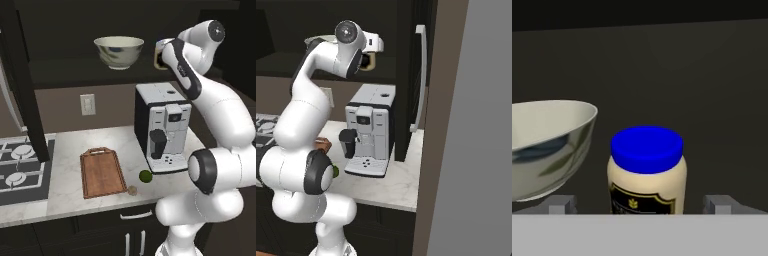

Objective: Open the cabinet. Place the bowl and condiment on the counter. Then place the lime and garlic on the cutting board.

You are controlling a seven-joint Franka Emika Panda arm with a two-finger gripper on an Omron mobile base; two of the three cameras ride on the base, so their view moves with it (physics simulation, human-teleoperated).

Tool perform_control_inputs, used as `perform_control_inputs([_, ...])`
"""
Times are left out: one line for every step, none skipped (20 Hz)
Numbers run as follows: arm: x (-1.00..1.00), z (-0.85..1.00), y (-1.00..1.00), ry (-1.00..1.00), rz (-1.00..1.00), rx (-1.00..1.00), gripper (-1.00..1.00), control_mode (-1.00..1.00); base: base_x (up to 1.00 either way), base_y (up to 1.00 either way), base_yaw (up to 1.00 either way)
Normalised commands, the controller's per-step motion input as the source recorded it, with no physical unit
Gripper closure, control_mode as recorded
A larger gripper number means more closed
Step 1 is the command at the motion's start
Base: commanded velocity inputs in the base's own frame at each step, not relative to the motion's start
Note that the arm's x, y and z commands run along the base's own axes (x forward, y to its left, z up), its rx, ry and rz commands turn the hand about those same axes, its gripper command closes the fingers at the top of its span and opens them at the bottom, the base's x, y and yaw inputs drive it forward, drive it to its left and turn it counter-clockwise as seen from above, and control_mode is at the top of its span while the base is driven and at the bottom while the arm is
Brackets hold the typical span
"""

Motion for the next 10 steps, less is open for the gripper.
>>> perform_control_inputs([0.13,0.00,0.00,0.00,0.00,0.00,-1.00,-1.00,0.00,0.00,0.00])
perform_control_inputs([0.22,0.00,0.00,0.00,0.00,0.00,-1.00,-1.00,0.00,0.00,0.00])
perform_control_inputs([0.25,-0.03,0.00,0.00,0.00,0.00,-1.00,-1.00,0.00,0.00,0.00])
perform_control_inputs([0.29,-0.04,0.00,0.00,0.00,0.00,-1.00,-1.00,0.00,0.00,0.00])
perform_control_inputs([0.34,-0.03,0.00,0.00,0.00,0.00,-1.00,-1.00,0.00,0.00,0.00])
perform_control_inputs([0.34,-0.02,0.00,0.00,0.00,0.00,-1.00,-1.00,0.00,0.00,0.00])
perform_control_inputs([0.34,0.00,0.00,0.00,0.00,0.00,-1.00,-1.00,0.00,0.00,0.00])
perform_control_inputs([0.31,0.00,0.00,0.00,0.00,0.00,-1.00,-1.00,0.00,0.00,0.00])
perform_control_inputs([0.31,-0.01,0.00,0.00,0.00,0.00,-1.00,-1.00,0.00,0.00,0.00])
perform_control_inputs([0.31,-0.03,0.00,0.00,0.00,0.00,-1.00,-1.00,0.00,0.00,0.00])
